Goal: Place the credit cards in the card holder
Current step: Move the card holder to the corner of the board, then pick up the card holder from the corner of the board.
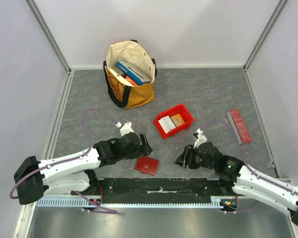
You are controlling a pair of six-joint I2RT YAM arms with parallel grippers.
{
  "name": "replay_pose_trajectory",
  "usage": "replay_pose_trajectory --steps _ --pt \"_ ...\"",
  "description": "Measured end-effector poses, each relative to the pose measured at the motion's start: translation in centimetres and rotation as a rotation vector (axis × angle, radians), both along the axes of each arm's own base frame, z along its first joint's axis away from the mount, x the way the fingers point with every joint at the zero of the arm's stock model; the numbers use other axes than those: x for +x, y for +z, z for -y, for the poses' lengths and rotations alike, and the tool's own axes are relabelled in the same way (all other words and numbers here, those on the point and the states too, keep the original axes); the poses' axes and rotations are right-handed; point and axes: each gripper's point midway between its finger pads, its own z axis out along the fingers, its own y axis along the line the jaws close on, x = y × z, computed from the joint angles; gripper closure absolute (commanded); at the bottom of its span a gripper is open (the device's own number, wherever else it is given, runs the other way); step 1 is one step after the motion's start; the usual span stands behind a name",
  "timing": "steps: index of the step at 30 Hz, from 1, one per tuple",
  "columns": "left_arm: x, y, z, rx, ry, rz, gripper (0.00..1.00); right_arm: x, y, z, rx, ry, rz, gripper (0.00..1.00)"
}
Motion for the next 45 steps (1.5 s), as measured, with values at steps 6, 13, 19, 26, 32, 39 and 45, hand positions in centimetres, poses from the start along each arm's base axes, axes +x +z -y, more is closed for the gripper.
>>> replay_pose_trajectory --steps 6,13,19,26,32,39,45 --pt "3.1 0.1 -2.2 0.114 0.033 0.053 0.01 -1.7 -3.6 -1.2 -0.126 0.052 -0.083 0.41" --pt "4.4 -2.0 -4.9 0.162 0.038 0.022 0.01 3.4 -3.4 -4.3 -0.257 -0.007 0.006 0.41" --pt "3.9 -3.4 -5.3 0.152 0.001 -0.008 0.01 8.3 -3.4 -6.1 -0.326 -0.041 0.078 0.43" --pt "3.5 -4.0 -4.6 0.11 -0.039 -0.015 0.01 10.9 -4.4 -6.1 -0.378 -0.036 0.108 0.42" --pt "3.6 -4.4 -4.0 0.098 -0.063 -0.022 0.01 12.9 -3.8 -6.3 -0.377 -0.034 0.14 0.41" --pt "3.9 -4.4 -3.6 0.087 -0.079 -0.015 0.01 13.0 -3.9 -6.4 -0.383 0.009 0.146 0.41" --pt "4.2 -4.4 -3.4 0.081 -0.099 -0.005 0.01 11.1 -2.8 -7.1 -0.312 0.076 0.135 0.41"
